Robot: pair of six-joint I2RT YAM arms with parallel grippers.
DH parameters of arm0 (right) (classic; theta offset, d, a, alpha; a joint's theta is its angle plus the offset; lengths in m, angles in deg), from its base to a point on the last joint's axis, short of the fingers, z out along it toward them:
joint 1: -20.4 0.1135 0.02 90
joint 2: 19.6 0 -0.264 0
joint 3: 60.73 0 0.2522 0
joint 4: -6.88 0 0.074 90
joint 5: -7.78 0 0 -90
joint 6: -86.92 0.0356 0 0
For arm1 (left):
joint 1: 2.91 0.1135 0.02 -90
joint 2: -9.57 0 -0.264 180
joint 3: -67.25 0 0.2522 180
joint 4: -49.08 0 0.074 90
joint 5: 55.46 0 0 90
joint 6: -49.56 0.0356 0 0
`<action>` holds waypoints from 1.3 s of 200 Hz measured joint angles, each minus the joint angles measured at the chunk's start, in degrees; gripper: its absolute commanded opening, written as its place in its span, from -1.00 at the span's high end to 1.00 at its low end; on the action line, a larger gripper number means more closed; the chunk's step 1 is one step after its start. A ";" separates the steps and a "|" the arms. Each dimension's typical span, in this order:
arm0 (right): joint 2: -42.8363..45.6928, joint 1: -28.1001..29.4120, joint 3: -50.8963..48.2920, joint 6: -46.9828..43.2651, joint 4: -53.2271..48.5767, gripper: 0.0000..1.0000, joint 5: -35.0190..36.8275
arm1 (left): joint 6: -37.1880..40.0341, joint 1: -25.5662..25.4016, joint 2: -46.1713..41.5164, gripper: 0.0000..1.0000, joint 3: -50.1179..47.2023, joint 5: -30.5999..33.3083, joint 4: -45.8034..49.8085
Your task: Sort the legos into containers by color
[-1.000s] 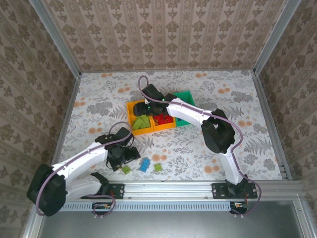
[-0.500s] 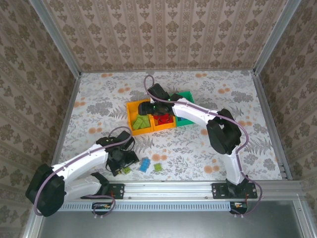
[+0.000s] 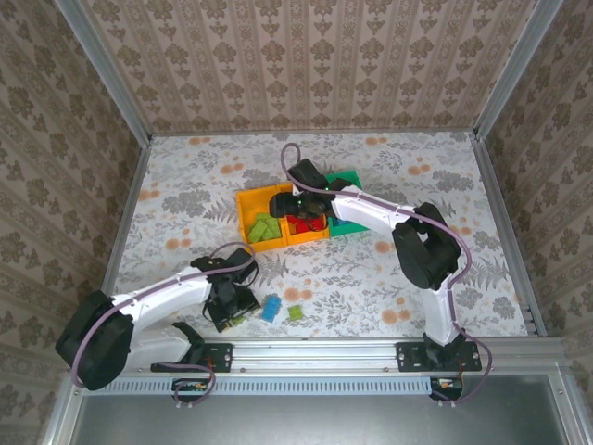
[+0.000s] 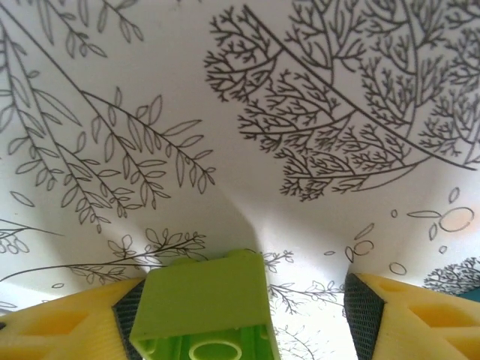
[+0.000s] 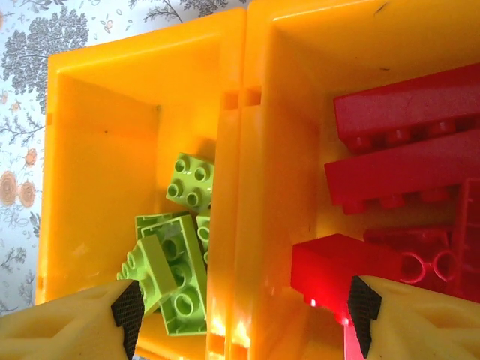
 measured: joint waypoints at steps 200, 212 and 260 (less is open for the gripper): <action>19.47 12.74 -27.96 -12.22 0.31 -0.53 6.08 | 30.82 17.46 14.64 0.31 36.85 6.49 -3.13; 19.87 14.34 -28.46 -12.09 -0.50 -0.53 6.80 | 33.53 18.27 18.03 0.30 40.00 5.86 -4.26; 20.90 20.94 -30.67 -8.74 -2.80 -0.55 8.85 | 39.56 19.69 29.07 0.21 47.41 3.21 -8.31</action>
